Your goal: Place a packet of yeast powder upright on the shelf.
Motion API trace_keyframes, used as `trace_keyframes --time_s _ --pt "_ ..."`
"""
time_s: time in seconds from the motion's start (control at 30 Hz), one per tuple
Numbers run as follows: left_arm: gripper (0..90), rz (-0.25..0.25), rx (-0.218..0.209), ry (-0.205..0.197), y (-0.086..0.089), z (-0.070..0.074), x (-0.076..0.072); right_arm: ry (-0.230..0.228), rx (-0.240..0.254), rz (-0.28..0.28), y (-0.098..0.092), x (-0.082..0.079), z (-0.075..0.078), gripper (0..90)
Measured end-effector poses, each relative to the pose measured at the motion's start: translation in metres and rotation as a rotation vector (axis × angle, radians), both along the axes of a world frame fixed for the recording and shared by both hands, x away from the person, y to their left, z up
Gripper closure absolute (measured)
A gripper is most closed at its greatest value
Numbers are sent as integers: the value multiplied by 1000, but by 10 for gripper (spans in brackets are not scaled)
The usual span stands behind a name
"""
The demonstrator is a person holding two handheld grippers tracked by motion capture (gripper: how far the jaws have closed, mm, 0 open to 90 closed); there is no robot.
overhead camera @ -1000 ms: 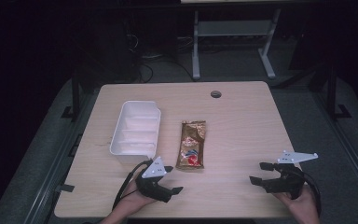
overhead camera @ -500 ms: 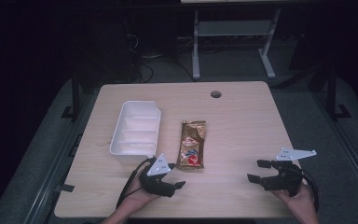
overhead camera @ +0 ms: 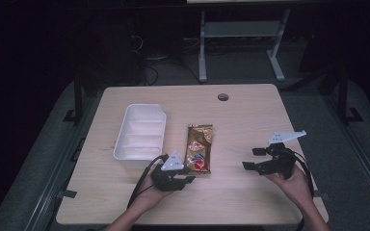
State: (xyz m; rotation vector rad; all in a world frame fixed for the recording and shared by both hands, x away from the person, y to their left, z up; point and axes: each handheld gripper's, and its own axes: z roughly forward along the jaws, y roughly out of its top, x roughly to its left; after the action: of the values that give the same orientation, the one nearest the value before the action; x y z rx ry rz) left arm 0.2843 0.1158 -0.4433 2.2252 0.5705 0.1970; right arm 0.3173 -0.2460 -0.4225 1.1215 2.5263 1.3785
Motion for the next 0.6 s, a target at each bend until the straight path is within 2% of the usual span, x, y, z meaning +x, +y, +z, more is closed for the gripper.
trace_keyframes --time_s 0.07,0.17,0.27,0.33,0.4,0.5,0.6 --pt "733 1 11 13 -4 -1 4 9 -14 12 9 11 3 202" --pt "780 4 3 32 -8 -1 9 32 -26 29 20 26 5 198" --pt "840 11 3 23 -12 1 13 48 -28 40 31 42 8 199" --pt "855 25 2 14 -15 2 16 59 -48 49 38 53 11 201" --pt "862 35 3 22 -17 1 20 74 -70 51 45 64 14 204" --pt "868 61 12 23 -18 -2 25 83 -89 59 55 78 17 206" --pt "868 80 3 28 -16 -3 29 93 -97 69 65 91 20 210"
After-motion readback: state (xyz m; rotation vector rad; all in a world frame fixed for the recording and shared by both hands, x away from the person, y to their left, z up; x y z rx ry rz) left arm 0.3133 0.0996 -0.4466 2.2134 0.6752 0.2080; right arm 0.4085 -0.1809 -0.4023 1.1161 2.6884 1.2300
